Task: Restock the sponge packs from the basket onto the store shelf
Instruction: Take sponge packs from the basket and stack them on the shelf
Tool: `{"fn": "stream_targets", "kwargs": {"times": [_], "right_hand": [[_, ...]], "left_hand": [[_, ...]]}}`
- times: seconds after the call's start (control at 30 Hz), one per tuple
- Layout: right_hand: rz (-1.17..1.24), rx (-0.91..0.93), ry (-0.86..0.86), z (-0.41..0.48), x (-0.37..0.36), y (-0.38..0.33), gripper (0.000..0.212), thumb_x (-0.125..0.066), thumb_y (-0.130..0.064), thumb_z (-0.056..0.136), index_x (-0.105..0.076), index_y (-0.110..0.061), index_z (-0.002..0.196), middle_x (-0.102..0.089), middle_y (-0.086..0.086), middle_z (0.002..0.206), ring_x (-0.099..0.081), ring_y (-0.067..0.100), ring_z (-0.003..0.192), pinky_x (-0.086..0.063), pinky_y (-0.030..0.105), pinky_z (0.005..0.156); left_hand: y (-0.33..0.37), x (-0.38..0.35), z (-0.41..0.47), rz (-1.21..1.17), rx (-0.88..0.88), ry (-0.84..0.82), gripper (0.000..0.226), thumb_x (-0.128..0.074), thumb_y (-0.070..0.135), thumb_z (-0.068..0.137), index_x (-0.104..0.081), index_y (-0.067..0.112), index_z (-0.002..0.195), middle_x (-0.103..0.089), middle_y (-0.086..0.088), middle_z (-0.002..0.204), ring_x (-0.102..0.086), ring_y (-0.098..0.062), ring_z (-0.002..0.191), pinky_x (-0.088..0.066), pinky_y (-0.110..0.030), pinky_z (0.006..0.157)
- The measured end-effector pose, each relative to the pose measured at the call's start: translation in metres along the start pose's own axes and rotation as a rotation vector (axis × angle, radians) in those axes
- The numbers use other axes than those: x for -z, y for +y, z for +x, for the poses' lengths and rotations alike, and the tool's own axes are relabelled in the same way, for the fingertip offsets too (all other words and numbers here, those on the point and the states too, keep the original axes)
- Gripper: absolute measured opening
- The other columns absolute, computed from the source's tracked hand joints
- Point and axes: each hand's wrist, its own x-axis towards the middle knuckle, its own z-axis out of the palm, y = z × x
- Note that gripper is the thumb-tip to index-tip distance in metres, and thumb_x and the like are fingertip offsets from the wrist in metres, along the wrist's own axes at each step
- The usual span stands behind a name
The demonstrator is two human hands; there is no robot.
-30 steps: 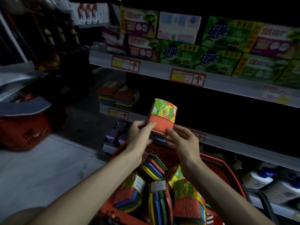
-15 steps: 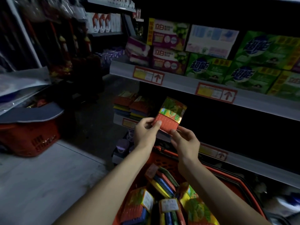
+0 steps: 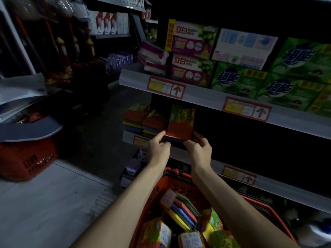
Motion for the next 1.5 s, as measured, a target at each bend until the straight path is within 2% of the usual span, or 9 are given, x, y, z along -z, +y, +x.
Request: {"fn": "stream_targets", "kwargs": {"times": [0.2, 0.33, 0.53, 0.73, 0.93, 1.07, 1.27, 1.4, 1.5], "right_hand": [[-0.092, -0.023, -0.038, 0.004, -0.002, 0.004, 0.063, -0.069, -0.011, 0.092, -0.047, -0.015, 0.151, -0.054, 0.007, 0.144, -0.051, 0.027, 0.134, -0.047, 0.037, 0.103], [-0.171, -0.057, -0.043, 0.003, -0.004, 0.008, 0.074, -0.069, -0.022, 0.087, -0.041, -0.018, 0.155, -0.054, 0.009, 0.116, -0.054, 0.025, 0.106, -0.047, 0.038, 0.086], [-0.282, -0.054, -0.053, 0.01, -0.005, 0.0, 0.066, -0.067, -0.02, 0.096, -0.04, -0.015, 0.156, -0.056, 0.009, 0.143, -0.057, 0.031, 0.126, -0.052, 0.046, 0.104], [-0.4, -0.038, -0.074, 0.013, -0.007, -0.008, 0.06, -0.062, -0.014, 0.098, -0.041, -0.013, 0.154, -0.06, 0.003, 0.115, -0.061, 0.023, 0.098, -0.057, 0.045, 0.092], [-0.388, -0.027, 0.036, 0.015, 0.004, -0.001, 0.047, -0.062, -0.01, 0.097, -0.056, -0.015, 0.143, -0.066, 0.008, 0.124, -0.064, 0.027, 0.106, -0.054, 0.036, 0.086], [-0.162, -0.162, 0.156, 0.004, 0.002, 0.004, 0.018, -0.068, -0.021, 0.098, -0.067, -0.009, 0.113, -0.07, 0.01, 0.092, -0.066, 0.024, 0.082, -0.053, 0.037, 0.072], [0.151, -0.429, 0.15, 0.005, -0.022, 0.003, 0.017, -0.066, -0.013, 0.099, -0.069, -0.002, 0.086, -0.07, 0.006, 0.068, -0.066, 0.017, 0.057, -0.048, 0.026, 0.048], [0.259, -0.525, 0.02, 0.016, -0.021, -0.003, 0.011, -0.06, -0.004, 0.098, -0.063, 0.0, 0.108, -0.066, 0.007, 0.082, -0.064, 0.016, 0.067, -0.052, 0.022, 0.05], [0.297, -0.54, 0.144, 0.017, -0.027, -0.002, 0.012, -0.055, 0.002, 0.1, -0.06, 0.009, 0.11, -0.066, 0.013, 0.078, -0.065, 0.021, 0.065, -0.051, 0.025, 0.046]], "left_hand": [[0.0, -0.002, 0.002, 0.018, 0.021, -0.012, 0.054, -0.05, 0.009, 0.106, -0.038, 0.024, 0.157, -0.047, -0.001, 0.154, -0.041, 0.005, 0.064, -0.04, -0.011, 0.049], [0.003, -0.006, -0.003, 0.079, 0.011, 0.003, 0.056, -0.051, 0.015, 0.106, -0.034, 0.026, 0.158, -0.051, 0.005, 0.146, -0.043, 0.005, 0.066, -0.038, -0.013, 0.05], [0.011, -0.007, -0.004, 0.087, 0.027, -0.001, 0.057, -0.05, 0.016, 0.107, -0.03, 0.024, 0.159, -0.032, 0.001, 0.164, -0.054, -0.013, 0.113, -0.041, -0.027, 0.075], [0.011, -0.011, 0.002, 0.082, 0.037, 0.027, 0.055, -0.05, 0.018, 0.107, -0.032, 0.021, 0.158, -0.036, -0.002, 0.162, -0.049, -0.026, 0.137, -0.044, -0.034, 0.088], [-0.001, -0.006, 0.015, -0.054, 0.075, 0.198, 0.034, -0.053, 0.011, 0.104, -0.059, 0.016, 0.137, -0.067, -0.007, 0.127, -0.065, -0.015, 0.088, -0.049, -0.029, 0.069], [-0.011, 0.003, 0.026, -0.28, 0.193, 0.271, 0.011, -0.055, 0.01, 0.104, -0.064, 0.015, 0.109, -0.069, -0.001, 0.093, -0.069, -0.017, 0.086, -0.055, -0.031, 0.066], [-0.012, 0.008, 0.036, -0.445, 0.268, 0.334, 0.007, -0.063, 0.013, 0.1, -0.067, 0.013, 0.106, -0.072, -0.002, 0.09, -0.073, -0.015, 0.082, -0.051, -0.026, 0.055], [-0.013, 0.008, 0.041, -0.484, 0.282, 0.353, 0.013, -0.066, 0.012, 0.098, -0.068, 0.01, 0.111, -0.074, -0.004, 0.091, -0.073, -0.016, 0.079, -0.051, -0.025, 0.053], [-0.013, 0.008, 0.043, -0.495, 0.295, 0.373, 0.01, -0.067, 0.012, 0.097, -0.067, 0.01, 0.108, -0.073, -0.003, 0.087, -0.072, -0.016, 0.077, -0.05, -0.025, 0.053]]}}
